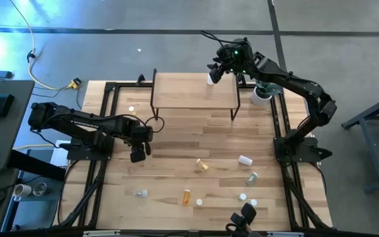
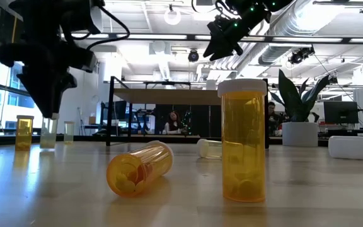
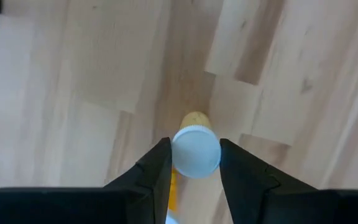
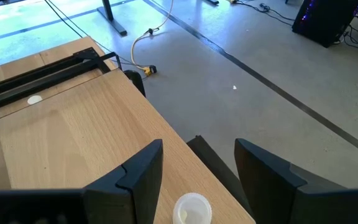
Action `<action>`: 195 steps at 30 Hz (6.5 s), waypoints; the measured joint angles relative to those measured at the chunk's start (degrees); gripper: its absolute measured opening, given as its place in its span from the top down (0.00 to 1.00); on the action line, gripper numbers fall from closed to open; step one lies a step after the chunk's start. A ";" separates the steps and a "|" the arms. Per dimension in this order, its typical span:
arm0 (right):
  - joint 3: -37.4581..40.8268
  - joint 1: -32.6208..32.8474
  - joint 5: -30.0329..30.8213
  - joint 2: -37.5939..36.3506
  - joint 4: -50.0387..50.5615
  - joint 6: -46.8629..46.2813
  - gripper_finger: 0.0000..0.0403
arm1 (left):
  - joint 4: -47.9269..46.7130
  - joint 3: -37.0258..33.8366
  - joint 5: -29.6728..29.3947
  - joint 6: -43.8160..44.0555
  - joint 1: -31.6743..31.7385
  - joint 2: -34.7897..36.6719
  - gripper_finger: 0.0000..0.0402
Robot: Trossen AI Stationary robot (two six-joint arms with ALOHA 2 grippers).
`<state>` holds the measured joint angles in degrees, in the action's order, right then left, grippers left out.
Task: Pick and place medicine bottles onto shelf by color
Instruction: Put the middle left yellow pill bottle on the shelf, then put the bottom right blue pill bottle on the shelf
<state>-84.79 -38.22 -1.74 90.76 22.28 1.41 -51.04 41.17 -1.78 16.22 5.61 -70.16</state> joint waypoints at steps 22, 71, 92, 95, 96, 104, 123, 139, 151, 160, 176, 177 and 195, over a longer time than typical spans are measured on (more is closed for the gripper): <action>0.00 1.32 0.20 -1.68 0.80 -4.90 0.53 | -18.21 28.78 -6.55 -16.38 11.60 0.01 0.73; 0.00 -1.18 0.24 -1.68 2.82 -8.46 0.53 | -28.50 78.33 -0.42 -20.87 41.42 -40.93 0.73; 0.00 -1.18 0.24 -1.69 2.80 -7.39 0.53 | -28.51 78.33 -0.37 -18.31 42.75 -43.62 0.72; 0.00 -1.18 0.24 -1.69 2.80 -7.39 0.53 | -28.46 78.33 -0.41 -18.33 42.75 -43.62 0.70; 0.00 -1.18 0.24 -1.69 2.80 -7.39 0.53 | -28.43 78.33 -0.43 -18.33 42.75 -43.62 0.69; 0.00 -1.18 0.24 -1.70 2.82 -6.89 0.53 | -26.87 78.33 -0.54 -18.31 42.75 -43.62 0.63; 0.02 -1.18 0.24 -1.88 3.86 -6.52 0.53 | -25.86 78.33 -0.33 -17.87 42.75 -39.52 0.61; 0.02 3.45 -0.22 -9.34 13.82 -11.86 0.53 | -22.80 69.09 4.53 -19.48 36.88 -23.98 0.61; 0.02 10.93 -0.22 -12.94 23.11 -12.55 0.53 | -4.40 44.94 7.51 -12.82 28.69 -8.09 0.61; 5.45 17.84 -0.20 -12.94 27.24 -18.16 0.53 | 10.26 32.17 7.48 -8.82 20.42 -0.13 0.61; 9.70 36.83 7.61 -12.87 31.15 -39.60 0.53 | 25.87 14.94 7.36 -1.56 9.97 8.38 0.61; 9.70 38.24 8.28 -12.87 31.94 -41.36 0.53 | 26.61 14.22 7.37 -1.32 9.34 8.65 0.61; 9.70 62.52 7.69 -12.85 42.97 -68.42 0.53 | 30.06 12.06 7.39 1.26 1.05 8.52 0.61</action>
<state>-75.09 24.31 5.95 77.91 65.25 -67.01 -20.98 53.23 5.61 17.48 6.66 -61.64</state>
